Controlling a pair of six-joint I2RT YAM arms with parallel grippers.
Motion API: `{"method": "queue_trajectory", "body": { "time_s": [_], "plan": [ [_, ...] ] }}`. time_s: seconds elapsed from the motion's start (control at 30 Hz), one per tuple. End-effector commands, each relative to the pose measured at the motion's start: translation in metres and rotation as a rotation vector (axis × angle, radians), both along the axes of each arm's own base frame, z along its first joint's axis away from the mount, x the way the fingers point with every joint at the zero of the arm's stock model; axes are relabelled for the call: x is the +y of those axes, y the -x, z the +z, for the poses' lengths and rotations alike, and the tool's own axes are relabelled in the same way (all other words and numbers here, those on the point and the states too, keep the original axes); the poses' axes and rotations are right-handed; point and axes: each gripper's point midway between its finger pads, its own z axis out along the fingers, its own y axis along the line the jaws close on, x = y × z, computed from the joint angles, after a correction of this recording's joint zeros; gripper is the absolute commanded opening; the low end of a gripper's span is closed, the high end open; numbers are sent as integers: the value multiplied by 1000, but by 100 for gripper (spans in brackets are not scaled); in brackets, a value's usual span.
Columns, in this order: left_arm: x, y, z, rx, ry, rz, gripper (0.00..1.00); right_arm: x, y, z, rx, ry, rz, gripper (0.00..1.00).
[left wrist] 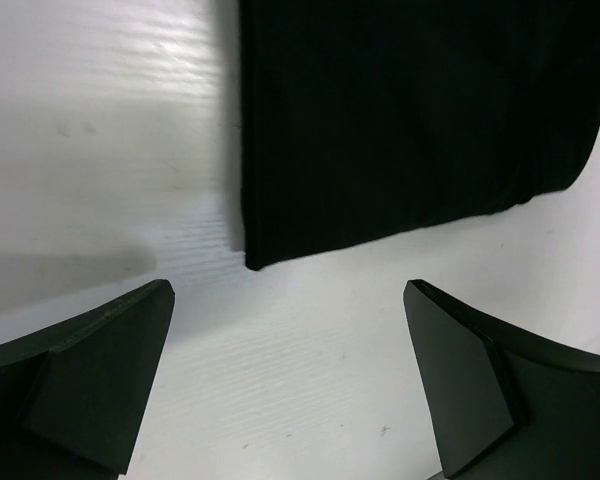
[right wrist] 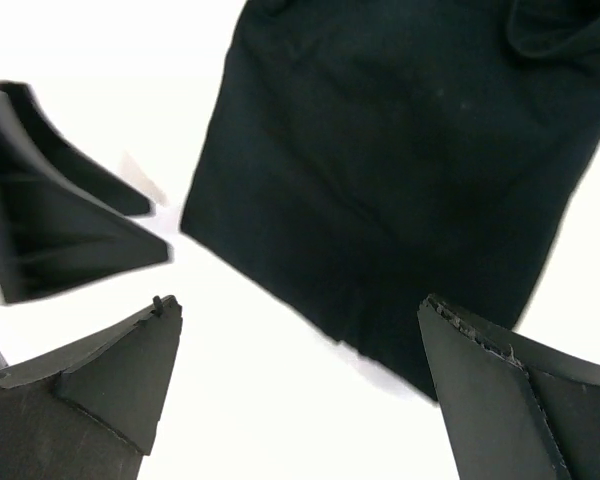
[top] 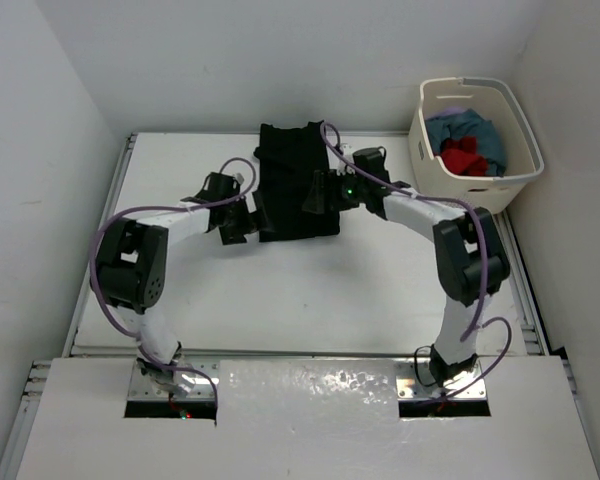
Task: Fold and stack the t-shirts
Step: Fold the folded rectangular tshirt in 1/3 of the way, then grab one side of the 2/3 rectangular tshirt with both arms
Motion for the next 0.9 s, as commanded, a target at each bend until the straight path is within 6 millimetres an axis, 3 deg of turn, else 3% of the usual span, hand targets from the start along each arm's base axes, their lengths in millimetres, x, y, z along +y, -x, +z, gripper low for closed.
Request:
{"method": "queue_trajectory", "body": {
  "time_s": [0.0, 0.03, 0.17, 0.37, 0.57, 0.63, 0.7, 0.87],
  "plan": [
    [-18, 2, -3, -29, -13, -58, 100, -18, 8, 8, -26, 30, -34, 99],
    [-20, 4, -6, -23, -27, -59, 99, -25, 10, 10, -26, 31, -48, 99],
    [-19, 7, -19, 3, -28, -45, 82, -46, 31, -19, 58, 74, -69, 99],
    [-21, 3, -29, 14, -28, -40, 60, -51, 45, -46, 119, 103, -40, 98],
    [-21, 3, -44, 36, -32, -44, 43, -52, 46, -73, 184, 97, -60, 93],
    [-22, 2, -46, 38, -28, -51, 38, -50, 45, -77, 182, 79, -71, 90],
    [-24, 0, -48, 39, -22, -56, 25, -48, 39, -79, 165, 64, -74, 85],
    [-25, -4, -49, 36, -25, -62, 14, -58, 30, -91, 178, 70, -108, 77]
  ]
}}
